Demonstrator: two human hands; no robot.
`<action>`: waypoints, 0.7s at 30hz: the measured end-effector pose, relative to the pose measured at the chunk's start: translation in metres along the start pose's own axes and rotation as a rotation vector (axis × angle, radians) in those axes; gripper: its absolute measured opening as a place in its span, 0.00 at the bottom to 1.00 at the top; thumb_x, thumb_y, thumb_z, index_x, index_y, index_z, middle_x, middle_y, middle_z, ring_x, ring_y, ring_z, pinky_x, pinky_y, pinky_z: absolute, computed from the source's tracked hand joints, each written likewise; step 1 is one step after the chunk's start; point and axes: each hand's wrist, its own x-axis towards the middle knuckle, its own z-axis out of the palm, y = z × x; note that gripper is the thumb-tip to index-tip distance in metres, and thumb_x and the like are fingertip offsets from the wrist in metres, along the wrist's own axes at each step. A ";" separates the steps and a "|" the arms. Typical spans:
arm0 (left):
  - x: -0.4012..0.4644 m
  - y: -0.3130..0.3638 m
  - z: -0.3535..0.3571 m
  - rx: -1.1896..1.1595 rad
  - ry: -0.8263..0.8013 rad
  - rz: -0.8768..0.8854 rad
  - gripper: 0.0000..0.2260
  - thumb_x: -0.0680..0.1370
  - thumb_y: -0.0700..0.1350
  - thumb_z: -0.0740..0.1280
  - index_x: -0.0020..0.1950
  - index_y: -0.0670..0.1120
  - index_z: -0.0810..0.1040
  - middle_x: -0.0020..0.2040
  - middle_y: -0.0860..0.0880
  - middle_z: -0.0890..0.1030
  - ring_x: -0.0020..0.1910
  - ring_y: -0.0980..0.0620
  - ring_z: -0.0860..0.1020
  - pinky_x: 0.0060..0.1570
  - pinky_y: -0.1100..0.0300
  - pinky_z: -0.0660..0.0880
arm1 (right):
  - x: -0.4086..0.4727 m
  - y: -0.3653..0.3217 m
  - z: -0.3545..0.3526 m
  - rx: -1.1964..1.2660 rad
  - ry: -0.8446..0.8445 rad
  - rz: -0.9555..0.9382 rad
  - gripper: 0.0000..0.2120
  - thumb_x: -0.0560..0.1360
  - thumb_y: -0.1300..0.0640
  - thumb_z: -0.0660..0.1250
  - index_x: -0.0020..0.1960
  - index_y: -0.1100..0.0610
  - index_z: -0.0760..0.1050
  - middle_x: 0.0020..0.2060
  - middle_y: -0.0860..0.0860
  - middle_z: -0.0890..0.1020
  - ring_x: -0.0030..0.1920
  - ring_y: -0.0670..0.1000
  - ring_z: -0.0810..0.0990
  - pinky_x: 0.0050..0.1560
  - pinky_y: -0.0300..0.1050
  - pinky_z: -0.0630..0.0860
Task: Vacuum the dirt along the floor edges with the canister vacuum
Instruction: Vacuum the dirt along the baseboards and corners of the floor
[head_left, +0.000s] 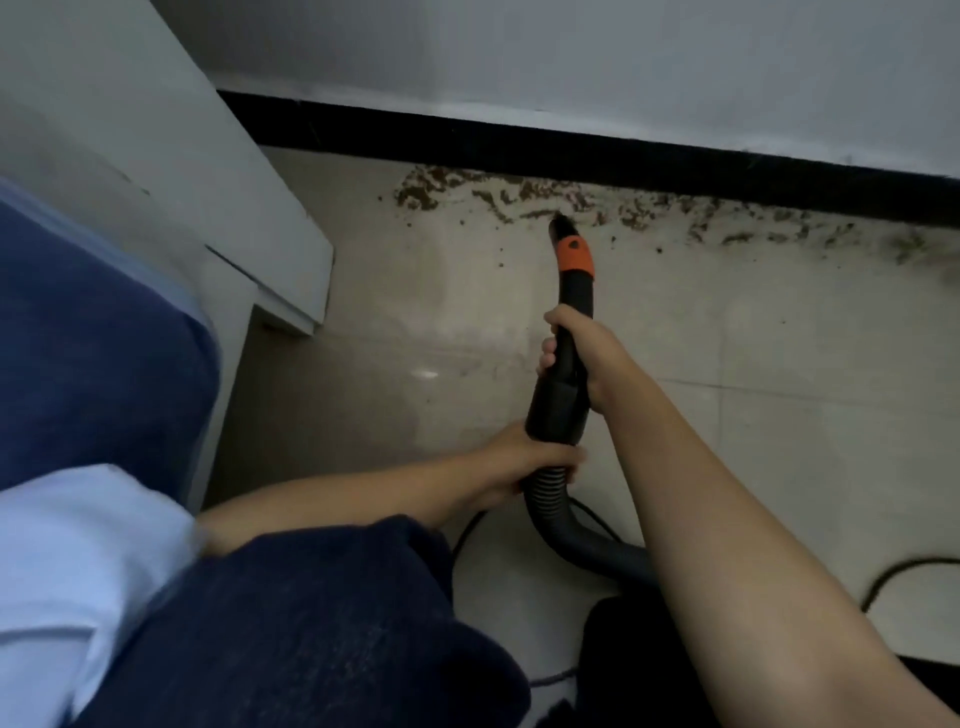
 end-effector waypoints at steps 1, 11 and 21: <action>-0.003 -0.005 0.000 -0.032 -0.008 -0.009 0.06 0.74 0.33 0.67 0.41 0.41 0.74 0.31 0.47 0.77 0.30 0.54 0.76 0.34 0.63 0.75 | -0.001 0.005 0.000 -0.013 0.000 0.006 0.07 0.74 0.61 0.65 0.41 0.58 0.67 0.22 0.51 0.72 0.20 0.48 0.70 0.26 0.38 0.72; 0.006 -0.028 -0.003 -0.163 0.009 -0.030 0.06 0.74 0.33 0.67 0.41 0.41 0.74 0.32 0.47 0.76 0.28 0.56 0.76 0.32 0.65 0.75 | 0.008 0.021 0.004 -0.195 0.021 0.004 0.06 0.75 0.61 0.64 0.46 0.59 0.67 0.26 0.53 0.73 0.23 0.49 0.72 0.29 0.41 0.74; -0.005 -0.046 -0.006 -0.223 0.090 -0.045 0.08 0.74 0.33 0.67 0.37 0.42 0.74 0.28 0.49 0.77 0.29 0.54 0.75 0.35 0.63 0.74 | 0.011 0.044 0.022 -0.398 0.037 -0.096 0.06 0.74 0.65 0.63 0.45 0.58 0.67 0.27 0.53 0.72 0.23 0.50 0.71 0.28 0.43 0.73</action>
